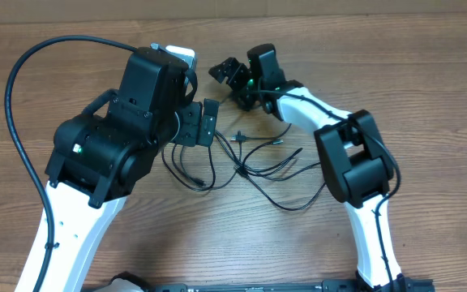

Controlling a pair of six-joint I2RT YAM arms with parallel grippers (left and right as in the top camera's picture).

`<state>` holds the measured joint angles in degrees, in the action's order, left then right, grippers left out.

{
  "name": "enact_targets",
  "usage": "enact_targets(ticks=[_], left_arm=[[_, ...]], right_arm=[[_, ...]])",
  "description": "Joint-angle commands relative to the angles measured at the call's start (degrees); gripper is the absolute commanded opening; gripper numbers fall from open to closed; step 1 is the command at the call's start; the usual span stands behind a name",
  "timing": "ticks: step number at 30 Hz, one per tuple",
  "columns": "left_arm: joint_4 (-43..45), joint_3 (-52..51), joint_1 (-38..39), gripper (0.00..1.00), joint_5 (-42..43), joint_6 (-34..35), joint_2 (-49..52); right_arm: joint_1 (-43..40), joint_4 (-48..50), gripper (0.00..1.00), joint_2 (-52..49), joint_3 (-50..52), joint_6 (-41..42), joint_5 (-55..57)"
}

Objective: Untangle cables

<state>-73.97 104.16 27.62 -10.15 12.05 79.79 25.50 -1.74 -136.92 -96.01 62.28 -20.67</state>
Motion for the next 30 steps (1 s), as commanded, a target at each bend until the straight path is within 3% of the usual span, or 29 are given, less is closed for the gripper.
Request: enact_targets(ticks=[1,2,5,6,14,18,25,30], left_arm=[[0.07,0.28,-0.33,1.00,-0.74,0.39,0.15],[0.04,0.28,-0.33,1.00,-0.74,0.39,0.15],[0.07,0.28,-0.33,1.00,-0.74,0.39,0.15],[0.07,0.28,-0.33,1.00,-0.76,0.39,0.15],[0.07,0.28,-0.33,1.00,-0.74,0.39,0.15],[0.07,0.28,-0.33,1.00,-0.76,0.39,0.15],[0.07,0.28,-0.33,1.00,-0.74,0.39,0.15],[0.04,0.28,-0.33,1.00,-0.74,0.39,0.15]], right_arm=[[2.05,1.42,0.72,-6.99,0.79,3.23,3.76],[2.34,2.25,0.64,-7.52,0.79,3.76,4.15],[3.19,3.04,0.09,-8.94,0.79,5.01,5.60],[3.32,2.78,0.04,-8.94,0.79,5.09,5.68],[1.75,4.09,0.04,-6.91,0.72,4.42,1.44],[0.17,3.50,0.04,-3.98,0.72,-0.22,-0.68],[-2.10,-2.34,0.04,4.17,0.70,-6.21,1.90],[-3.19,-12.15,0.04,13.94,0.68,-12.87,9.68]])
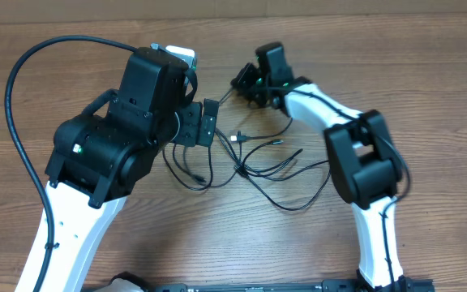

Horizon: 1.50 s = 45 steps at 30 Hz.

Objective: Untangle cables

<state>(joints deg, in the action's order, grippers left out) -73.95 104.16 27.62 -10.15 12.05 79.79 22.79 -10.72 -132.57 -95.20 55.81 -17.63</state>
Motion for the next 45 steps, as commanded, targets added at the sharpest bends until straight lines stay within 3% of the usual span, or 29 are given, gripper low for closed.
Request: enact_targets(ticks=[1,6,12,32,39,45], left_arm=[[0.04,0.28,-0.33,1.00,-0.76,0.39,0.15],[0.04,0.28,-0.31,1.00,-0.76,0.39,0.15],[0.02,0.28,-0.26,0.99,-0.74,0.39,0.26],[0.02,0.28,-0.26,1.00,-0.74,0.39,0.37],[0.02,0.28,-0.26,1.00,-0.74,0.39,0.37],[0.04,0.28,-0.26,0.99,-0.74,0.39,0.37]], right_arm=[[-0.48,-5.14,0.04,11.34,-0.13,-7.87,8.66],[-0.48,-17.40,0.04,23.47,-0.13,-17.11,21.88],[-0.48,-24.04,0.04,36.44,-0.13,-24.72,30.80],[-0.35,-23.96,0.04,64.61,-0.15,-36.44,31.06],[-0.35,-22.97,0.04,69.37,-0.15,-36.11,30.49],[-0.35,-13.44,0.04,72.11,-0.15,-31.65,27.52]])
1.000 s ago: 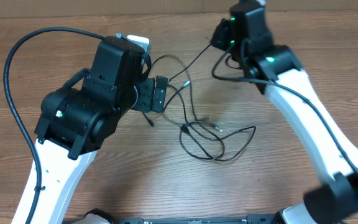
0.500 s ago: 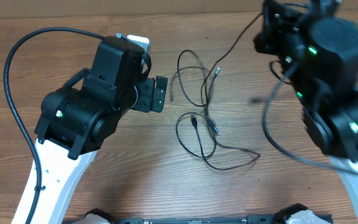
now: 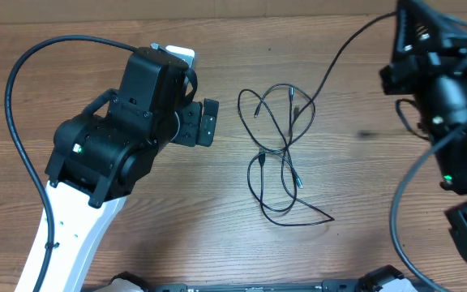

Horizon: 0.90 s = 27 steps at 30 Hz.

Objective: Untangle cables
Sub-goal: 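Pull the grasped cable with the right gripper out to the right side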

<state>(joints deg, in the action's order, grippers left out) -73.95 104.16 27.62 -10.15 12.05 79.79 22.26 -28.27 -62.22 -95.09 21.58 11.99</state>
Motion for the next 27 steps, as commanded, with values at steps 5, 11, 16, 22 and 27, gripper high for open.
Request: enact_targets(ticks=[5,11,16,22,27], left_arm=[[0.04,0.28,-0.26,0.99,-0.76,0.39,0.37],[0.04,0.28,-0.26,1.00,-0.74,0.39,0.42],[0.02,0.28,-0.26,1.00,-0.74,0.39,0.46],[0.04,0.28,-0.26,0.99,-0.74,0.39,0.48],[0.02,0.28,-0.26,1.00,-0.74,0.39,0.48]], right_arm=[[0.17,9.97,0.04,1.73,-0.26,4.11,-2.80],[0.15,6.82,0.04,0.92,-0.24,2.27,4.85],[0.15,3.61,0.04,-0.42,-0.24,-3.87,14.58],[-1.05,0.63,0.04,-3.43,-0.24,-5.49,31.80],[-6.97,-2.36,0.04,-6.47,-0.24,-5.35,32.09]])
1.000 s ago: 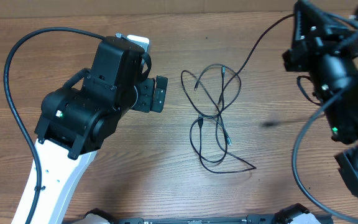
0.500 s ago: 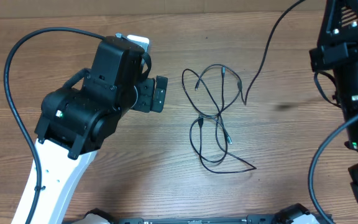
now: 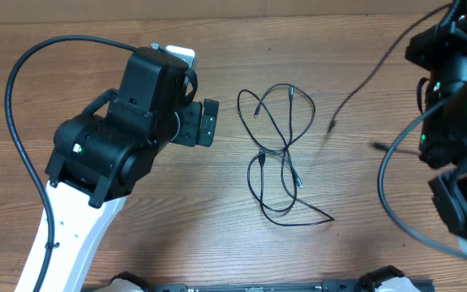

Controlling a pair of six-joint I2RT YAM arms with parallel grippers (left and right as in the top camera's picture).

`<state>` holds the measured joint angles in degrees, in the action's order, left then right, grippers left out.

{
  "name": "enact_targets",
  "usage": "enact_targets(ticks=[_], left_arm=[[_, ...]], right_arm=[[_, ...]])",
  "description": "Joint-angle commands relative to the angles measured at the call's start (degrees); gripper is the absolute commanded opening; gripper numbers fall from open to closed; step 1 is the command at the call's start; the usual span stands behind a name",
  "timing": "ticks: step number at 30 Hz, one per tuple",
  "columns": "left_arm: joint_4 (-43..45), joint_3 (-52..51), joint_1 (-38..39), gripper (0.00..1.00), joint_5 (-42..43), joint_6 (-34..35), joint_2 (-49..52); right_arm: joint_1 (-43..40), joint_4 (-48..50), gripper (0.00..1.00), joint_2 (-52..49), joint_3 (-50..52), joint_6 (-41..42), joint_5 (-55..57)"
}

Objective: Untangle cables
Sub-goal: 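Pull the grasped cable with the right gripper out to the right side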

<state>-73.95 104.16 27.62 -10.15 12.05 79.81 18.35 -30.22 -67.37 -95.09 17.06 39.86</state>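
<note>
A bundle of thin black cables (image 3: 276,154) lies looped on the wooden table (image 3: 217,243) at the centre, its plugs pointing several ways. One more black cable (image 3: 355,91) hangs blurred in the air, apart from the bundle. Its free plug end is near the table and it slants up toward my right gripper (image 3: 454,10) at the top right corner. That gripper is raised close to the camera and mostly cut off by the frame's edge. My left gripper (image 3: 199,123) stands left of the bundle, open and holding nothing.
The left arm's thick black supply cable (image 3: 13,122) arcs over the table's left side. The right arm (image 3: 452,105) and its own thick cable loop (image 3: 392,195) fill the right edge. A white block (image 3: 183,53) sits behind the left wrist.
The lifted cable ran from the bundle's top right loop up to my right gripper; now its end has come out of the bundle and hangs free. The right arm shifted slightly. The bundle has not moved.
First my right gripper was low at the tangle's upper edge, beside the left gripper, with cables spread between the arms. Then it was shut there. Later it was raised far right with one cable strung from the shifted bundle. Now that cable hangs separate.
</note>
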Motion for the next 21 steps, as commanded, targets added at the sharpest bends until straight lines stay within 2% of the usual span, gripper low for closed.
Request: enact_targets(ticks=[1,6,13,21], left_arm=[[0.02,0.28,-0.26,1.00,-0.74,0.39,0.46],[0.02,0.28,-0.26,1.00,-0.74,0.39,0.46],[0.04,0.28,-0.26,1.00,-0.74,0.39,0.46],[0.02,0.28,-0.26,1.00,-0.74,0.39,0.55]], right_arm=[[-4.61,-0.85,0.04,-2.03,-0.24,-0.87,3.54],[-12.98,-3.61,0.04,-5.53,-0.22,-0.87,-0.48],[-27.67,-7.39,0.04,-12.11,-0.22,-0.09,-13.46],[-41.68,-9.75,0.04,-20.46,-0.13,6.91,-25.75]])
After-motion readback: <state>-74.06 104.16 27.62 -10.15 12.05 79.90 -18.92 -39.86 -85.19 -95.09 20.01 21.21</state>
